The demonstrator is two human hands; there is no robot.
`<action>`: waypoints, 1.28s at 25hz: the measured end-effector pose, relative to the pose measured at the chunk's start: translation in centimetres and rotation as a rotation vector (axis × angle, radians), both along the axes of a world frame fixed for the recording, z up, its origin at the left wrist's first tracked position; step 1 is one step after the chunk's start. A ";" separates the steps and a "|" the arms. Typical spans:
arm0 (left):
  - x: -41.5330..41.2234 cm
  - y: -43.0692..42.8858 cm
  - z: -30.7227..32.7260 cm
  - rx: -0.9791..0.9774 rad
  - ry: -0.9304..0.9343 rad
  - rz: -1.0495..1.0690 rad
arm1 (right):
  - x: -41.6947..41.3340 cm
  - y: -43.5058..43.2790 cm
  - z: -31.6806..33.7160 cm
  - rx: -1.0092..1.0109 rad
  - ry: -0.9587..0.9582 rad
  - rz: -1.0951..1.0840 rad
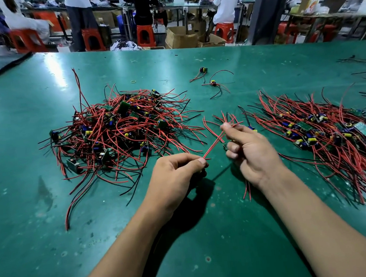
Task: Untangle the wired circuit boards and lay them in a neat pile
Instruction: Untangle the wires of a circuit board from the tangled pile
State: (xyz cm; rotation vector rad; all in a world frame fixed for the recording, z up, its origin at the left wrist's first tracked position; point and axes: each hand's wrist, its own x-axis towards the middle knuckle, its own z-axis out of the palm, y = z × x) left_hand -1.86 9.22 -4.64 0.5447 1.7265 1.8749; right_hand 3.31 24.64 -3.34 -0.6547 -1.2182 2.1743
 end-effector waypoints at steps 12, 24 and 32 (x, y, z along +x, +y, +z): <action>-0.5 -0.3 0.3 -0.027 -0.028 0.027 | 0.4 -0.1 0.7 -0.089 0.105 0.034; -1.7 -0.7 0.8 0.199 -0.264 0.161 | 0.4 -0.1 0.3 0.065 -0.042 0.047; -2.9 -1.9 1.5 0.536 -0.664 -0.059 | 0.9 0.3 0.7 0.027 -0.098 0.114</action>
